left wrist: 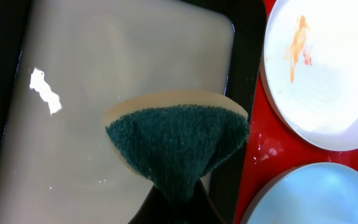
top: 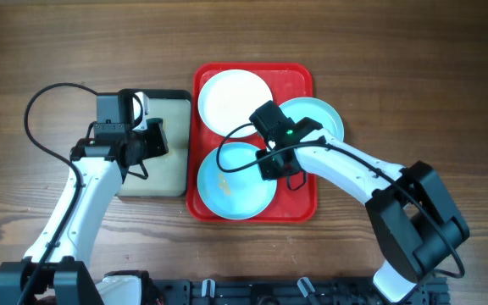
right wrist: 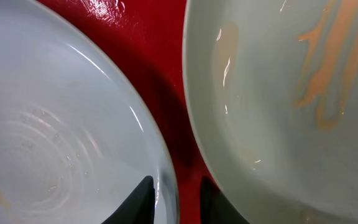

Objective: Clean dirty plates on tray and stack at the side
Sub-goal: 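Move the sponge with the left gripper over the held light-blue plate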

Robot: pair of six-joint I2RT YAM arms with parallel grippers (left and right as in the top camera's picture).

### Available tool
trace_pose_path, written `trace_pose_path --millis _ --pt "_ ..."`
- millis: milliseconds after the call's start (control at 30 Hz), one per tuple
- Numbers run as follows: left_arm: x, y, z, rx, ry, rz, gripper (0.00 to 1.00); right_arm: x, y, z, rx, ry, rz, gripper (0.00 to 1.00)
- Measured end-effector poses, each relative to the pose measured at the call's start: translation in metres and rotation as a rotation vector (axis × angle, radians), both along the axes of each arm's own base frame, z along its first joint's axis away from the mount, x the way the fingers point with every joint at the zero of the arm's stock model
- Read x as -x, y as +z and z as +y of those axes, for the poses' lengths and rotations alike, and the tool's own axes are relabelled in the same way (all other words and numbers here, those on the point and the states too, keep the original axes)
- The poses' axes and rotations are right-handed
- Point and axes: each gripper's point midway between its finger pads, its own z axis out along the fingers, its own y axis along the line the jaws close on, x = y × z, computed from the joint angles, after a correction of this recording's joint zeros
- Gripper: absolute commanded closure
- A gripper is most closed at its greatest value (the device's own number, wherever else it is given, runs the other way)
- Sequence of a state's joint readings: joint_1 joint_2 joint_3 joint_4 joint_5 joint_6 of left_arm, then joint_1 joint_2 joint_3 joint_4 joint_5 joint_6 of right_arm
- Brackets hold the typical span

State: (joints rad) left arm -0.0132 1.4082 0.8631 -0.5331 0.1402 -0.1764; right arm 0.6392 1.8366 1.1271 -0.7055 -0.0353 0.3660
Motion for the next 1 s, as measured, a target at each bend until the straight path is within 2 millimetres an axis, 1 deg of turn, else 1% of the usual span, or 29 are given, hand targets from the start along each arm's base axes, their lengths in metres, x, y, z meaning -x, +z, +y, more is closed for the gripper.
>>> trace_pose_path --millis 100,167,433,667,800,867,1000 --pt "0.0 0.0 0.0 0.0 0.0 0.001 0.96 -0.003 0.0 -0.001 0.006 -0.001 -0.017 0.9" --pt "0.0 0.0 0.0 0.0 0.0 0.001 0.96 -0.004 0.0 -0.001 0.007 -0.003 -0.02 0.96" --pt "0.0 0.0 0.0 0.0 0.0 0.001 0.96 -0.003 0.0 -0.001 0.009 -0.008 -0.016 0.96" --pt "0.002 -0.002 0.0 0.0 0.0 0.006 0.96 0.007 -0.001 -0.013 0.047 -0.141 0.039 0.96" --pt "0.002 -0.002 -0.002 0.007 -0.005 0.007 0.96 0.011 -0.001 -0.015 0.054 -0.187 0.056 0.96" --pt "0.002 -0.002 -0.004 0.007 -0.013 0.007 0.96 0.011 -0.001 -0.015 0.055 -0.192 0.057 0.96" --pt "0.002 -0.001 -0.023 0.007 -0.076 -0.005 0.96 0.011 -0.001 -0.015 0.054 -0.194 0.057 0.96"
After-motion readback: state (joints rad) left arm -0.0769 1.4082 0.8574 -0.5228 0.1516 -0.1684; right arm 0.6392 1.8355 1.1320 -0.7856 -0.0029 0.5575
